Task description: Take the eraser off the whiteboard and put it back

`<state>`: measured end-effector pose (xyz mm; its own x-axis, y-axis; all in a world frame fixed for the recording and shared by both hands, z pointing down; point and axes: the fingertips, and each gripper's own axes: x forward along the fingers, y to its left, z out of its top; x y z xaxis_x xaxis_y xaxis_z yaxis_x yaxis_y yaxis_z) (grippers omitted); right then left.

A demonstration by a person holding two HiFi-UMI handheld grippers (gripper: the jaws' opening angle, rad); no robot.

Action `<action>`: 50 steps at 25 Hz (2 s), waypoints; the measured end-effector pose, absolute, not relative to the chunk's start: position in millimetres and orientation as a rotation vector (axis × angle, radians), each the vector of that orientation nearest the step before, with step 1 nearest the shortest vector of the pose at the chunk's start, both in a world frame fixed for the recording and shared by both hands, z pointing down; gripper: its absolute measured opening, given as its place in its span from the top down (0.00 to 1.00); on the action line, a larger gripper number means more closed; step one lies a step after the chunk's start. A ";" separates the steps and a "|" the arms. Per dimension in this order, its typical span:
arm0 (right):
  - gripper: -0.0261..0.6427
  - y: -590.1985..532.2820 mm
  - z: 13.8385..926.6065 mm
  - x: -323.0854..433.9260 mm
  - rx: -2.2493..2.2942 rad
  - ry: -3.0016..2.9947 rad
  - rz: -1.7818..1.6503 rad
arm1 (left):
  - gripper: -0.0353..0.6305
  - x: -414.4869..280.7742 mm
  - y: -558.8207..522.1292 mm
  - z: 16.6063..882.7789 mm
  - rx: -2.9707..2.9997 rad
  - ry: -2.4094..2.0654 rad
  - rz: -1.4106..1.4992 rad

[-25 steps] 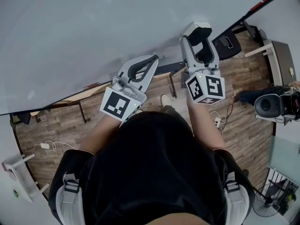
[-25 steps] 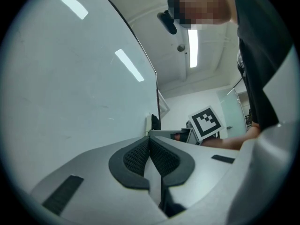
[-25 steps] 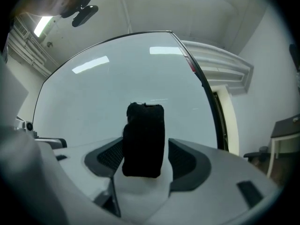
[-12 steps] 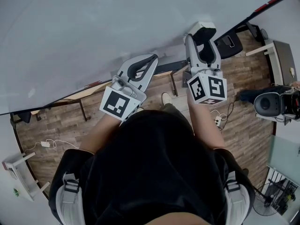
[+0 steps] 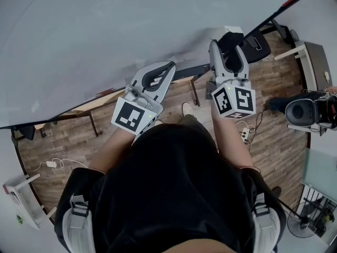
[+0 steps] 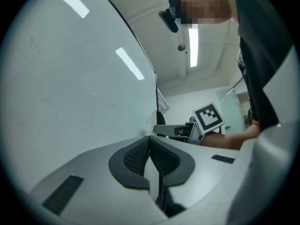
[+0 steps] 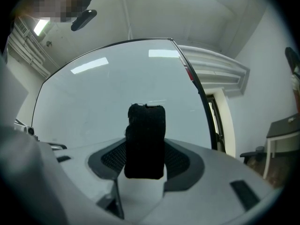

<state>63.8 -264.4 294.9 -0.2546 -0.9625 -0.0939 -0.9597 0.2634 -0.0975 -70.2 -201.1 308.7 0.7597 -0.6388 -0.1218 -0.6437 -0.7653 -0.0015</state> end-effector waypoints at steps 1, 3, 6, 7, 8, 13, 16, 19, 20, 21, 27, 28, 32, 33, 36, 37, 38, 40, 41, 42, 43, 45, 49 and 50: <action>0.63 -259.6 293.7 62.7 -1.831 2.385 -0.029 | 0.95 -72.4 -197.4 307.6 -2.898 1.053 0.181; 0.63 -249.5 292.8 60.9 -1.837 2.383 -0.027 | 0.95 -76.3 -189.2 308.1 -2.894 1.046 0.182; 0.63 -235.9 294.8 61.4 -1.843 2.388 -0.024 | 0.95 -78.5 -179.1 311.4 -2.897 1.046 0.181; 0.63 -231.6 295.8 62.3 -1.843 2.391 -0.025 | 0.95 -78.3 -176.6 312.4 -2.898 1.049 0.181; 0.63 -226.8 296.9 63.2 -1.843 2.394 -0.026 | 0.95 -78.2 -173.8 313.6 -2.901 1.052 0.180; 0.63 -201.2 303.3 61.6 -1.837 2.402 -0.028 | 0.95 -84.2 -155.8 318.3 -2.900 1.074 0.176; 0.63 -190.3 303.4 58.1 -1.804 2.425 -0.028 | 0.95 -89.0 -146.0 315.9 -2.883 1.112 0.170; 0.63 -184.7 302.5 53.8 -1.746 2.460 -0.020 | 0.95 -90.0 -139.4 314.0 -2.862 1.143 0.160; 0.63 -182.8 301.7 51.8 -1.721 2.474 -0.016 | 0.95 -90.0 -137.3 313.1 -2.855 1.152 0.156; 0.63 -180.4 300.6 49.5 -1.694 2.491 -0.008 | 0.95 -90.0 -135.0 311.8 -2.847 1.163 0.152; 0.63 -152.5 293.5 38.7 -1.518 2.603 0.053 | 0.95 -85.4 -112.8 306.9 -2.799 1.240 0.126; 0.63 -146.6 292.6 38.8 -1.488 2.619 0.058 | 0.95 -82.7 -107.3 306.0 -2.793 1.250 0.120; 0.63 -133.5 293.0 41.5 -1.397 2.678 0.048 | 0.95 -74.4 -92.5 301.1 -2.768 1.297 0.104; 0.63 -131.2 293.6 42.7 -1.380 2.691 0.040 | 0.95 -72.9 -89.9 299.9 -2.762 1.309 0.104; 0.63 -123.1 294.2 47.1 -1.332 2.723 0.037 | 0.95 -68.0 -80.7 298.8 -2.742 1.341 0.092; 0.63 -120.3 294.5 48.5 -1.313 2.733 0.040 | 0.95 -66.2 -78.0 299.2 -2.737 1.352 0.086; 0.63 -117.3 294.9 49.9 -1.292 2.744 0.042 | 0.95 -64.3 -75.4 299.6 -2.732 1.364 0.082; 0.63 -108.5 295.7 51.6 -1.248 2.765 0.044 | 0.95 -61.0 -68.0 299.9 -2.724 1.384 0.080; 0.63 -102.8 295.8 51.7 -1.225 2.775 0.047 | 0.95 -59.6 -63.1 299.5 -2.720 1.391 0.081; 0.63 -97.0 295.7 51.5 -1.204 2.785 0.051 | 0.95 -58.4 -58.1 299.0 -2.716 1.397 0.080; 0.63 -91.6 295.5 51.3 -1.183 2.795 0.055 | 0.95 -57.3 -53.5 298.4 -2.713 1.403 0.077; 0.63 -83.2 295.7 51.1 -1.142 2.813 0.058 | 0.95 -55.7 -47.0 297.7 -2.705 1.418 0.072; 0.63 -71.6 298.6 50.0 -1.075 2.836 0.056 | 0.95 -55.7 -39.2 298.2 -2.686 1.445 0.065; 0.63 -69.0 300.1 50.0 -1.064 2.841 0.053 | 0.95 -55.2 -37.2 299.1 -2.686 1.450 0.062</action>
<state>50.0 -69.0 300.1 -0.7487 -0.6532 -0.1129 -0.6570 0.7539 -0.0050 -55.2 -37.2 299.1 0.5488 -0.8323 -0.0777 -0.8359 -0.5457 -0.0586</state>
